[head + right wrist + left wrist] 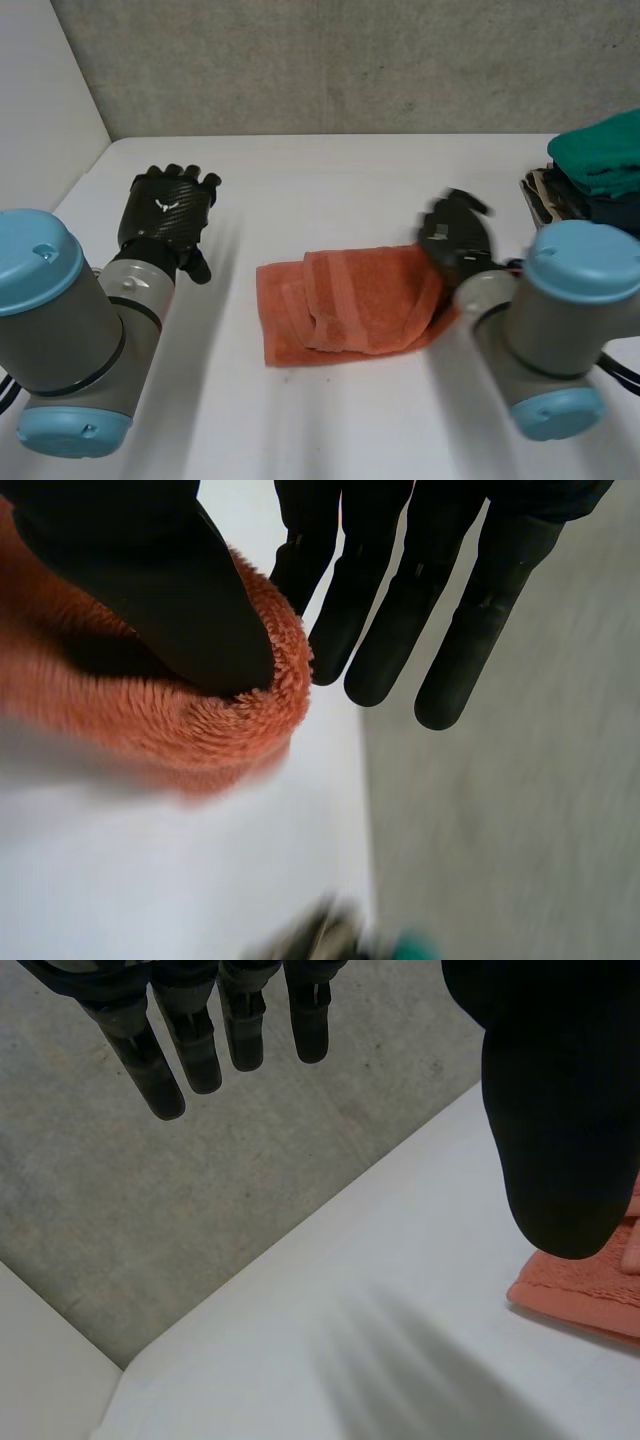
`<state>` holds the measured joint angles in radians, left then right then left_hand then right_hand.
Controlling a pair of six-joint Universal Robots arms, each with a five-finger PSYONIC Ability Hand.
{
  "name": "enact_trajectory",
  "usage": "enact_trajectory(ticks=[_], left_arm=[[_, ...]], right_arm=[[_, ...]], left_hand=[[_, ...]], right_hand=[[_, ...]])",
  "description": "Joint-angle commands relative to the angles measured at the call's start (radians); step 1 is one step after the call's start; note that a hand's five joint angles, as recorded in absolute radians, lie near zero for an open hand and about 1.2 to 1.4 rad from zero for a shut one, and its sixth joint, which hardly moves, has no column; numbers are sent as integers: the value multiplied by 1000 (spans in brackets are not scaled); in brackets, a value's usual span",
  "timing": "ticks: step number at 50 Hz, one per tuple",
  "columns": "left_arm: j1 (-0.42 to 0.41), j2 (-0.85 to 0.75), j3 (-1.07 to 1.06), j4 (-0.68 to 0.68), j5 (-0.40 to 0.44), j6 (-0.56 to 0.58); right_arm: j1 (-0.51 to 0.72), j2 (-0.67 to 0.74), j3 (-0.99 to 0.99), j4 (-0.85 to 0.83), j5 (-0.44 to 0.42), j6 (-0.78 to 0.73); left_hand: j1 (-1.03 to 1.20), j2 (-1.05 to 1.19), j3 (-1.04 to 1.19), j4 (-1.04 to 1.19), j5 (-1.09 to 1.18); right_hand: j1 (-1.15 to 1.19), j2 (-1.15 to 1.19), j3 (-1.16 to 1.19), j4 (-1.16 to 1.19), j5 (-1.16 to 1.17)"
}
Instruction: Fold the laundry.
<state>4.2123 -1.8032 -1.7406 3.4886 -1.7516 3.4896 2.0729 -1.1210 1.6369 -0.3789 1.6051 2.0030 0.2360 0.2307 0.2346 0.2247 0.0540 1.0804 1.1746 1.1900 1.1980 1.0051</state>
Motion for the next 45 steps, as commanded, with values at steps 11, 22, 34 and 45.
enact_trajectory(ticks=[11, 22, 34, 45], left_arm=[[26, 15, 10, 12, -3, -52], [-15, 15, 59, 63, 1, -144], [-215, -198, 206, 30, 175, -205], [-219, -355, 277, -183, -49, -196]], right_arm=[[381, 193, -77, -129, -232, 51], [164, -89, 4, -46, -182, 824], [-48, -85, -135, 297, -206, 1076], [-50, 185, -347, 468, -382, 1067]], left_hand=[[-43, -38, -42, -32, -36], [-28, -23, -27, -17, -21], [-14, -8, -12, -2, -6], [-14, -8, -12, -2, -6]], right_hand=[[-823, -917, -933, -941, -922], [-906, -1000, -1015, -1023, -1005], [-906, -1000, -1015, -1023, -1005], [-906, -1000, -1015, -1023, -1005]])
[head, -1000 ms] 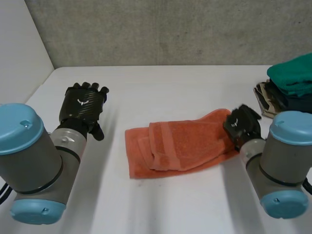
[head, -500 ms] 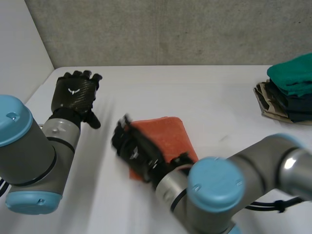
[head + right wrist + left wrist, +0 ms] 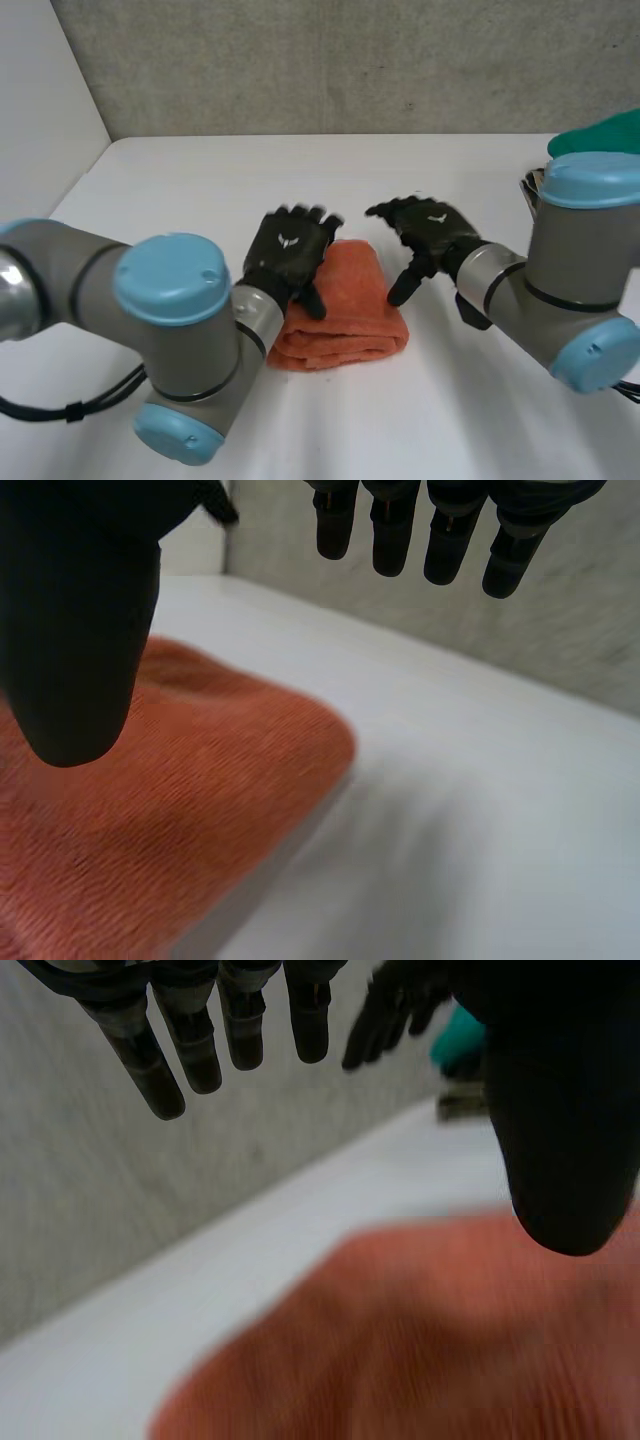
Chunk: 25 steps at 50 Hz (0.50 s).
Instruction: Fold the laundry.
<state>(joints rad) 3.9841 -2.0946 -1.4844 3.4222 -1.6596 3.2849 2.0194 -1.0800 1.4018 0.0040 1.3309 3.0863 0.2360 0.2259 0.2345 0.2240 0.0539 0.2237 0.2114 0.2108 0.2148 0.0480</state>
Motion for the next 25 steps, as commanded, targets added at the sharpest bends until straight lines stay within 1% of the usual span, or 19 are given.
enact_trajectory(ticks=[1, 2, 6, 9, 13, 14, 17, 18, 19, 21, 23, 24, 25], left_arm=[[12, -67, 13, -130, -157, 9], [13, -67, 10, -136, -160, 10], [15, -68, -7, -147, -163, 13], [24, -74, -14, -147, -161, 19], [39, -71, -17, -156, -158, 53], [43, -70, -17, -156, -158, 62], [44, -59, -8, -156, -144, 90], [46, -51, -4, -155, -137, 94], [47, -42, 3, -152, -128, 99], [53, -2, 26, -147, -79, 104], [55, 21, 44, -147, -34, 104], [59, 40, 64, -149, 19, 101], [62, 50, 76, -152, 49, 98]], right_arm=[[5, 170, -127, 91, -111, -20], [5, 204, -147, 99, -110, -23], [8, 256, -179, 122, -99, -58], [19, 262, -191, 126, -81, -113], [36, 246, -196, 129, 5, -240], [57, 230, -195, 132, 30, -274], [103, 187, -166, 120, 63, -317], [134, 152, -140, 111, 73, -322], [143, 137, -127, 103, 77, -324], [166, 105, -95, 79, 83, -325], [200, 63, -38, 18, 94, -324], [209, 49, -17, -5, 100, -321], [219, 36, 9, -30, 108, -321]], left_hand=[[-14, -4, -12, -2, -6], [-14, -4, -12, -2, -6], [-17, -6, -15, -5, -9], [-14, -4, -12, -2, -6], [-20, -9, -18, -8, -12], [-20, -9, -18, -8, -12], [-25, -15, -24, -13, -18], [-25, -15, -24, -13, -18], [-28, -18, -27, -16, -21], [-37, -27, -36, -25, -30], [-37, -27, -36, -25, -30], [-37, -27, -36, -25, -30], [-37, -27, -36, -25, -30]], right_hand=[[-49, -37, -36, -40, -48], [-49, -37, -36, -40, -48], [-19, -7, -6, -10, -18], [34, 47, 47, 43, 36], [40, 53, 53, 49, 42], [40, 53, 53, 49, 42], [37, 50, 50, 46, 39], [32, 44, 45, 41, 33], [29, 41, 42, 38, 30], [26, 38, 39, 35, 27], [11, 23, 24, 20, 12], [8, 20, 21, 17, 9], [8, 20, 21, 17, 9]])
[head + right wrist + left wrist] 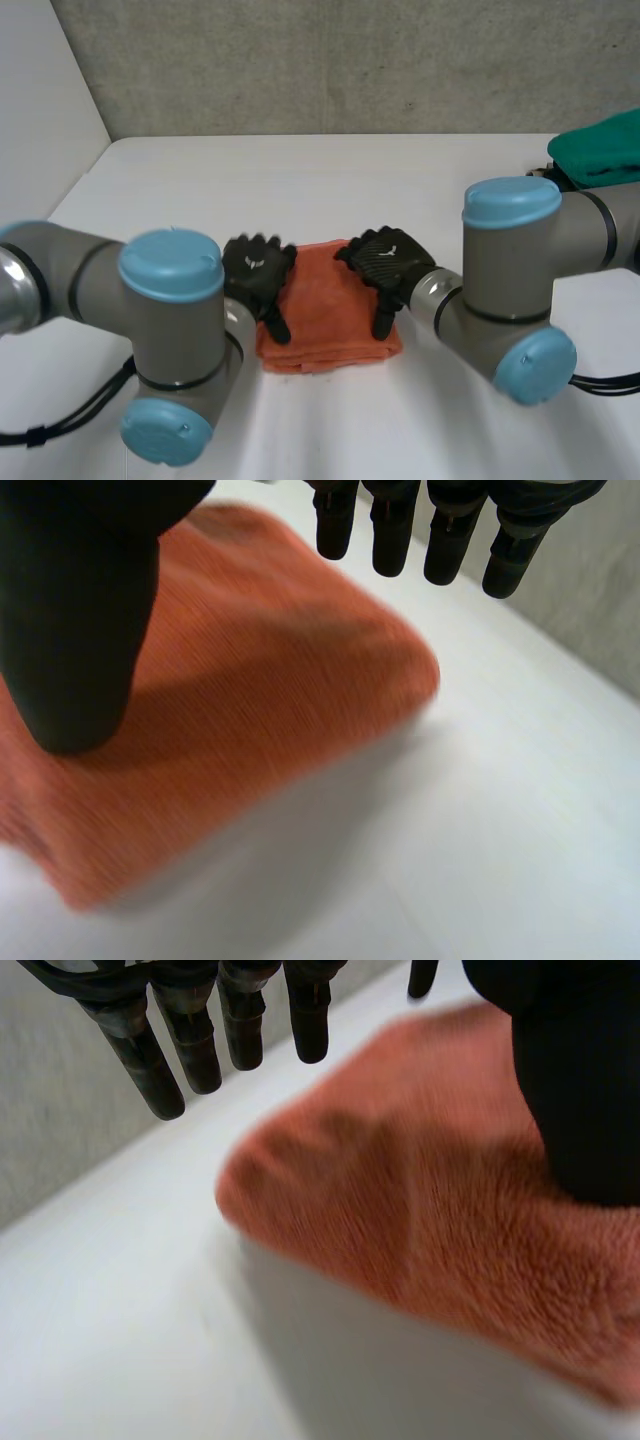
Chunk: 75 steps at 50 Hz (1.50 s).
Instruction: Fold the laundry.
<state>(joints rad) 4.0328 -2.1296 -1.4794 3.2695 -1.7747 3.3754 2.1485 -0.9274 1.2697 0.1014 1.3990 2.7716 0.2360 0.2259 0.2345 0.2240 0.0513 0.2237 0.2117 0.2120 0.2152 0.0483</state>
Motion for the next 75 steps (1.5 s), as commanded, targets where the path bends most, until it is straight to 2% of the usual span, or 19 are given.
enact_trajectory(ticks=[1, 3, 6, 7, 11, 15, 19, 27, 32, 43, 48, 52, 53, 55, 64, 75], left_arm=[[18, 92, 85, -5, 193, 9], [37, 124, 122, -22, 283, 7], [54, 163, 151, -71, 372, 7], [66, 184, 171, -114, 430, 7], [95, 217, 211, -210, 553, -4], [100, 226, 217, -255, 647, -22], [101, 227, 211, -263, 704, -36], [98, 227, 202, -263, 721, -38], [100, 227, 202, -261, 721, -41], [101, 227, 203, -258, 721, -41], [106, 229, 203, -257, 721, -41], [112, 234, 203, -257, 721, -41], [114, 235, 203, -258, 721, -41], [114, 237, 203, -257, 721, -41], [143, 264, 206, -255, 719, -44], [172, 298, 212, -254, 719, -96]], right_arm=[[111, -143, 199, -175, 54, -13], [139, -162, 252, -221, 69, -15], [192, -168, 336, -310, 94, -24], [203, -165, 353, -334, 100, -29], [220, -131, 410, -453, 124, -58], [218, -58, 413, -522, 155, -109], [220, -13, 396, -580, 175, -148], [218, 44, 361, -672, 167, -199], [218, 59, 340, -675, 163, -201], [211, 68, 292, -675, 160, -195], [209, 90, 257, -675, 156, -195], [195, 107, 232, -675, 156, -193], [188, 111, 223, -675, 156, -191], [179, 111, 215, -675, 160, -191], [105, 56, 204, -677, 160, -185], [-56, -50, 120, -720, 140, -187]], left_hand=[[-37, -27, -36, -25, -27], [-40, -30, -39, -28, -30], [-34, -24, -33, -22, -24], [-37, -27, -36, -25, -27], [-40, -30, -39, -28, -30], [-40, -30, -39, -28, -30], [-40, -30, -39, -28, -30], [-40, -30, -39, -28, -30], [-37, -27, -36, -25, -27], [-37, -27, -36, -25, -27], [-37, -27, -36, -25, -27], [-34, -24, -33, -22, -24], [-34, -24, -33, -22, -24], [-34, -24, -33, -22, -24], [-34, -24, -33, -22, -24], [-31, -21, -30, -19, -21]], right_hand=[[8, 20, 20, 17, 9], [8, 20, 20, 17, 9], [11, 23, 23, 20, 12], [14, 26, 26, 22, 15], [17, 29, 29, 25, 18], [17, 29, 29, 25, 18], [20, 32, 32, 28, 21], [113, 125, 125, 122, 114], [243, 255, 254, 251, 244], [260, 272, 272, 269, 261], [375, 387, 387, 383, 376], [673, 685, 685, 682, 674], [916, 928, 927, 924, 917], [1171, 1183, 1183, 1180, 1172], [1173, 1185, 1184, 1181, 1173], [1173, 1185, 1184, 1181, 1173]])
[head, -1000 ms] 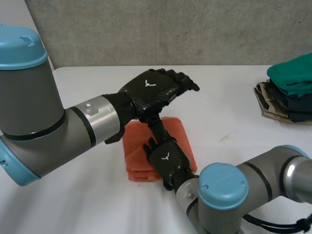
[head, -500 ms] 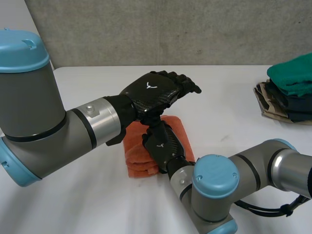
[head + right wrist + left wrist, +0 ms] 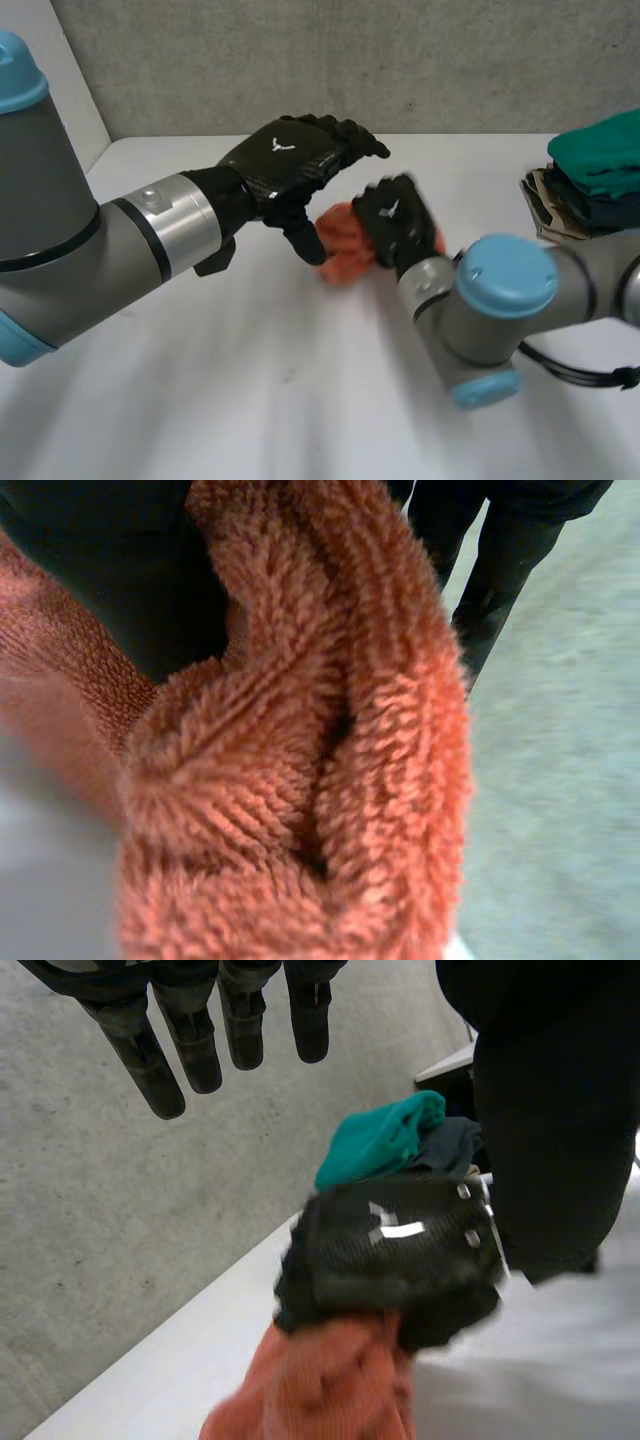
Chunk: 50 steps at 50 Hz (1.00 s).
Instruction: Fold the laundry.
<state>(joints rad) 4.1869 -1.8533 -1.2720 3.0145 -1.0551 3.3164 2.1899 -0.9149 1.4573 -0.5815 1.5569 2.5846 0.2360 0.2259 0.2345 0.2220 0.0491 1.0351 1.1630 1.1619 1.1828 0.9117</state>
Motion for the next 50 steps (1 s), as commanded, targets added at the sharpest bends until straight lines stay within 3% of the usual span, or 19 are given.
enact_trajectory(ticks=[1, 17, 21, 25, 33, 41, 46, 47, 48, 50], left_arm=[[21, 26, 5, 3, 0, -40], [30, 65, -6, 4, 0, -48], [27, 69, -9, 6, 0, -48], [24, 72, -10, 6, 0, -48], [21, 72, -26, 24, 0, -48], [19, 72, -38, 41, 0, -48], [18, 72, -44, 41, 0, -48], [15, 72, -46, 41, 0, -48], [15, 72, -47, 41, 0, -48], [13, 74, -47, 41, 0, -48]], right_arm=[[-113, -67, -81, -44, -24, -1], [-531, -105, -439, -118, -193, 48], [-665, -56, -468, -139, -274, 130], [-783, 49, -456, -201, -441, 244], [-935, 223, -349, -225, -642, 270], [-1000, 217, -264, -227, -742, 276], [-1003, 191, -282, -228, -739, 284], [-1003, 188, -285, -228, -735, 284], [-1007, 174, -288, -222, -724, 284], [-1009, 159, -288, -210, -709, 285]], left_hand=[[-31, -21, -30, -17, -19], [-31, -21, -30, -17, -19], [-31, -21, -30, -17, -19], [-31, -21, -30, -17, -19], [-28, -18, -27, -14, -16], [-31, -21, -30, -17, -19], [-31, -21, -30, -17, -19], [-31, -21, -30, -17, -19], [-31, -21, -30, -17, -19], [-28, -18, -27, -14, -16]], right_hand=[[361, 233, 234, 213, 310], [361, 233, 234, 213, 310], [361, 233, 234, 213, 310], [361, 233, 234, 213, 310], [361, 233, 234, 213, 310], [361, 233, 234, 213, 310], [361, 233, 234, 213, 310], [287, 159, 160, 139, 235], [-159, -287, -286, -307, -210], [-651, -779, -778, -799, -702]])
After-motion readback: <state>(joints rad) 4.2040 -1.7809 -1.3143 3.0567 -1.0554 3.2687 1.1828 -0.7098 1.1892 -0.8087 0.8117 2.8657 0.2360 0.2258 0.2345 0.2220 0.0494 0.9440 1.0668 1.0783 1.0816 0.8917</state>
